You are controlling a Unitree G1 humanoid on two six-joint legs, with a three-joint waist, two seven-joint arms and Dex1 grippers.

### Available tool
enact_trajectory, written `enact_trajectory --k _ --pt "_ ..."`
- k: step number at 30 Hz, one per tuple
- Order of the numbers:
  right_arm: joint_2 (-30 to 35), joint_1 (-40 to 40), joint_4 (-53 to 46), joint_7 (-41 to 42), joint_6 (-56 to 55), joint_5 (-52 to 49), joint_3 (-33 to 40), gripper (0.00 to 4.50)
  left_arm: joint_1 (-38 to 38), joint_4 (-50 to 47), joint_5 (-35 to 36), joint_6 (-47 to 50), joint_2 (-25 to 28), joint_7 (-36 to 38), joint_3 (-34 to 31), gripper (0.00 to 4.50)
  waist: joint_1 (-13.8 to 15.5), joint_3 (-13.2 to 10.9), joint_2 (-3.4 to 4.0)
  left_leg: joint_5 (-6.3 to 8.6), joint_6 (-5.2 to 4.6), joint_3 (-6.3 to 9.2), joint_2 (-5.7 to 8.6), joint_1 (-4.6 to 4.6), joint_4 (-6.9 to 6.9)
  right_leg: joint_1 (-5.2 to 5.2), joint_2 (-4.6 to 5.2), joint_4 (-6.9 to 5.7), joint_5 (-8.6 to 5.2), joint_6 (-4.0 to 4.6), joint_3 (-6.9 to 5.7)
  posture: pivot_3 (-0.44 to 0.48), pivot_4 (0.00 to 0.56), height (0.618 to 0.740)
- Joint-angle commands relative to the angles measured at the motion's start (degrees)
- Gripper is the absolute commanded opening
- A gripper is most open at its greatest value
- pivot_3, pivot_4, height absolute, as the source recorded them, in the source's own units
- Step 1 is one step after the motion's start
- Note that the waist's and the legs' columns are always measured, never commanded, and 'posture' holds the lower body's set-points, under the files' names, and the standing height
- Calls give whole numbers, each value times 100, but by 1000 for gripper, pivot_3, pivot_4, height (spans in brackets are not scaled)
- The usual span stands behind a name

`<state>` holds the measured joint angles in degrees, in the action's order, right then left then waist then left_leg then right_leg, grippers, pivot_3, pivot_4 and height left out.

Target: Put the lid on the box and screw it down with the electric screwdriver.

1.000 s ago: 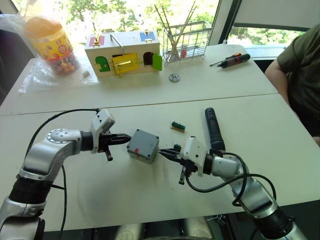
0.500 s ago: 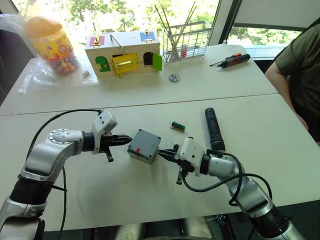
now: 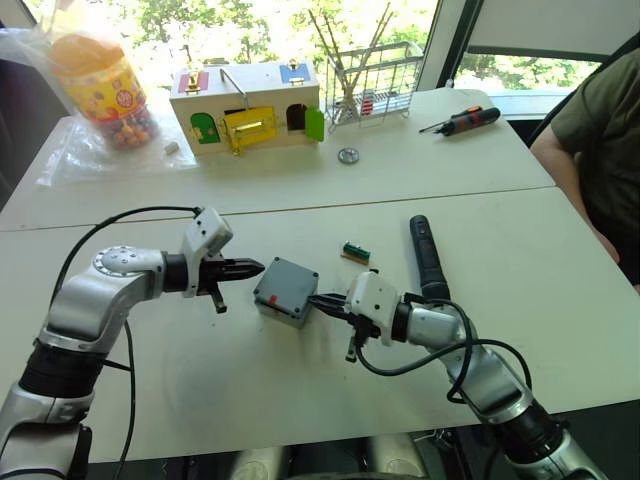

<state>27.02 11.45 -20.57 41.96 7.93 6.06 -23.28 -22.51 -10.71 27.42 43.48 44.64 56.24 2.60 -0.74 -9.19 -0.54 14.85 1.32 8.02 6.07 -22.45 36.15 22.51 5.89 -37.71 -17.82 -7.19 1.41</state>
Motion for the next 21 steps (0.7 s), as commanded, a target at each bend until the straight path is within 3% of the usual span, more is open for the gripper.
enact_trajectory --k 1,21 --pt "-62 63 -75 -10 -106 0 -8 32 40 -212 91 29 23 25 -81 0 1 0 0 0 0 0 0 0 0 0 0 -1 0 0 0 0 150 740" --pt "-13 27 -50 53 -189 -19 -10 32 285 -451 105 81 108 76 -36 0 3 0 0 -1 1 -1 0 0 4 5 0 -16 0 0 1 0 150 740"
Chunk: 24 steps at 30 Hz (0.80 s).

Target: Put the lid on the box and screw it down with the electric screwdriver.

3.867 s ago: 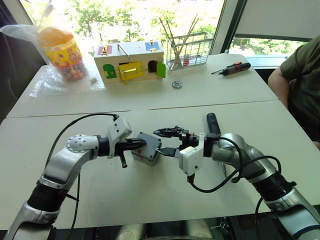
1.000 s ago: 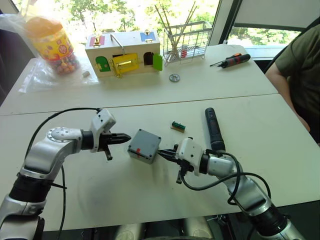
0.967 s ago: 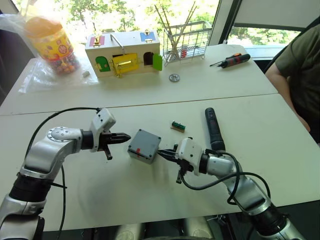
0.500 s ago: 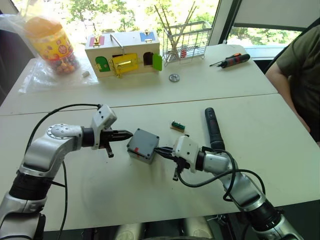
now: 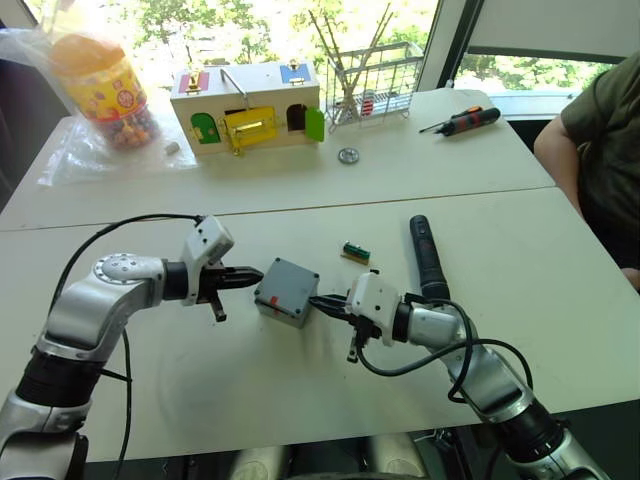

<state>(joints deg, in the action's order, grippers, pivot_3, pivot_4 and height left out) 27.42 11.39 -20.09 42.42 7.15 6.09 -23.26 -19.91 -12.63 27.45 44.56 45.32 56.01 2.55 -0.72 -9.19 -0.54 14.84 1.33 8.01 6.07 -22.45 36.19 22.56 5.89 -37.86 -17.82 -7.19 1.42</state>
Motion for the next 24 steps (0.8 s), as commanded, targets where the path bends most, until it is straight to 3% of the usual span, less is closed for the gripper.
enact_trajectory --k 1,24 --pt "-55 33 -97 12 -113 -25 -15 32 36 -259 94 -33 48 100 -30 0 1 0 0 0 0 0 0 0 0 0 0 0 0 0 0 0 150 740" --pt "-108 104 1 163 -126 -43 -48 32 204 -366 72 -15 82 45 -101 0 2 0 0 0 0 -1 0 0 1 1 0 -3 0 0 0 0 150 740"
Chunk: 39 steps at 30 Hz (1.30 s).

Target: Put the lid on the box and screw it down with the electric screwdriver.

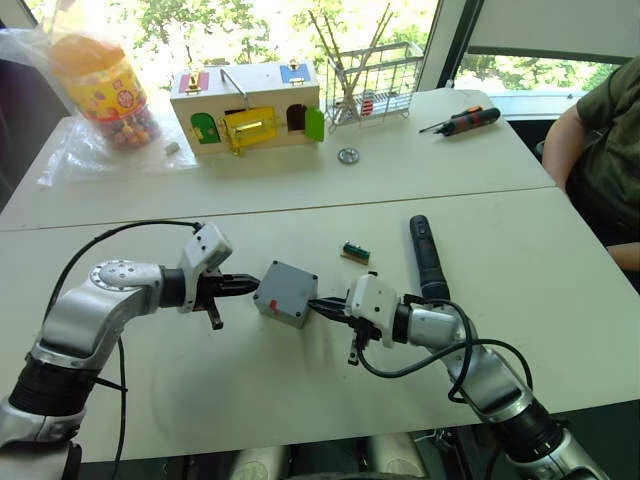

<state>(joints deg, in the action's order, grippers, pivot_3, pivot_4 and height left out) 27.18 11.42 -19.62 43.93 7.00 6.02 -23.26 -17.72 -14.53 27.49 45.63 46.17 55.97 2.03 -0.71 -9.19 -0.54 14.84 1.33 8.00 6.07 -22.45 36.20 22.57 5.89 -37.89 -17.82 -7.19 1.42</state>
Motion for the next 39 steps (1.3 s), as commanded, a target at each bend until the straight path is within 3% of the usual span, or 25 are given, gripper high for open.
enact_trajectory --k 1,21,29,39 --pt "-94 111 -33 10 -110 -23 -57 32 -28 -154 55 -130 -11 46 -41 0 1 0 0 0 0 0 0 0 0 0 0 0 0 0 0 0 150 740" --pt "151 -109 -208 68 125 -123 150 32 -299 645 -209 -461 -180 -90 -107 0 4 1 -1 0 0 0 1 0 4 1 0 -5 0 0 0 0 150 740" --pt "-238 178 216 -26 291 -51 -79 32 70 331 -258 -445 -336 -170 152 0 -17 1 -1 0 1 -3 -1 0 2 6 0 -9 0 0 2 0 150 740" --pt "-474 681 1053 48 -200 -107 -76 32 484 -44 -110 -202 -389 -420 -121 0 -13 2 -1 -1 2 -3 -1 0 3 7 0 -10 0 0 2 0 150 740"
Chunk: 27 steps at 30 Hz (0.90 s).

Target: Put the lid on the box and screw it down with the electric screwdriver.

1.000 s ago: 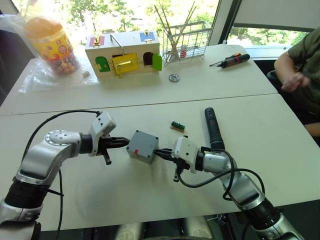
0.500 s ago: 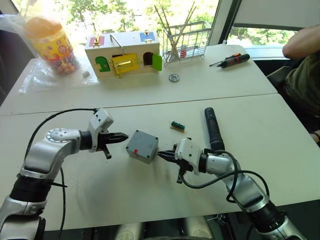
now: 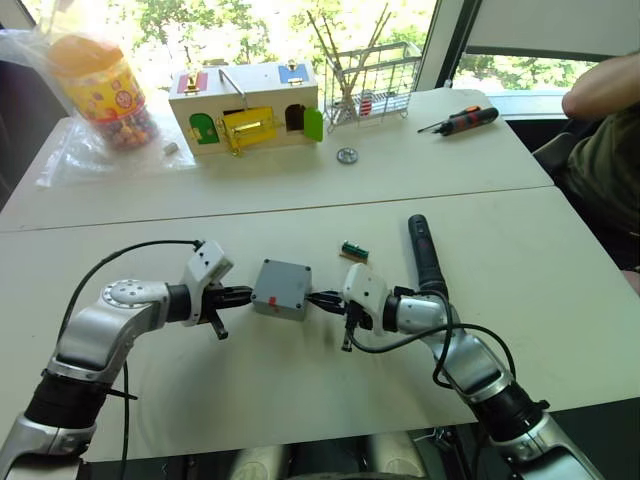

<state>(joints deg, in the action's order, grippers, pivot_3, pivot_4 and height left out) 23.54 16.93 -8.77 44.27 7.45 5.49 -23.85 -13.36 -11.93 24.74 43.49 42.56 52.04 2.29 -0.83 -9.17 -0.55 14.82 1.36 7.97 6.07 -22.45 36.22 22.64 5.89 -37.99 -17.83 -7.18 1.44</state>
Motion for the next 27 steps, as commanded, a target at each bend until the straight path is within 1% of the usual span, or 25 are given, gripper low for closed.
enact_trajectory --k 1,8,13,15,19,21,22,25,27 --pt "-124 141 16 14 -284 -55 -21 32 78 -338 176 35 -35 -48 -172 0 -1 0 0 0 0 0 0 0 -1 1 0 0 0 0 0 0 150 740" --pt "-220 174 184 -49 -394 -65 8 32 145 -440 245 139 10 -116 -301 0 -2 0 0 0 0 0 0 0 0 0 0 0 0 0 0 0 150 740" --pt "-360 368 131 -44 -362 -128 72 32 64 -327 298 180 373 17 -576 0 -30 0 1 -1 2 0 -1 0 -2 4 -1 -2 0 0 1 0 150 740" --pt "-342 376 25 -12 -275 -117 84 32 28 -322 471 324 649 183 -833 0 -28 0 1 -1 2 0 -1 0 -4 6 -1 -4 0 0 1 0 150 740" --pt "-25 299 -499 -30 93 -120 419 32 -34 -212 750 553 1378 661 -1302 0 -17 0 1 -1 2 0 -2 -4 -7 12 -1 -3 0 1 1 0 150 740" --pt "119 230 -926 -17 469 -306 698 32 -167 -79 901 599 1549 771 -1505 0 26 0 2 -1 2 -1 1 -5 -5 12 1 -1 0 1 0 0 150 740" --pt "246 188 -1249 37 751 -448 882 32 -302 -41 980 440 1599 922 -1604 0 28 0 2 -1 2 0 1 -4 -1 12 1 1 0 1 -1 0 150 740" --pt "571 69 -1942 168 1432 -758 1255 32 -698 2 1078 236 1661 1207 -1542 0 42 -1 0 -1 1 1 2 -6 0 9 2 1 0 1 -3 0 150 740" --pt "812 -257 -2467 181 2088 -1126 1774 32 -1364 120 1274 432 1411 1474 -1061 0 58 1 -3 -1 1 2 2 -7 1 0 3 1 0 1 -3 0 150 740"
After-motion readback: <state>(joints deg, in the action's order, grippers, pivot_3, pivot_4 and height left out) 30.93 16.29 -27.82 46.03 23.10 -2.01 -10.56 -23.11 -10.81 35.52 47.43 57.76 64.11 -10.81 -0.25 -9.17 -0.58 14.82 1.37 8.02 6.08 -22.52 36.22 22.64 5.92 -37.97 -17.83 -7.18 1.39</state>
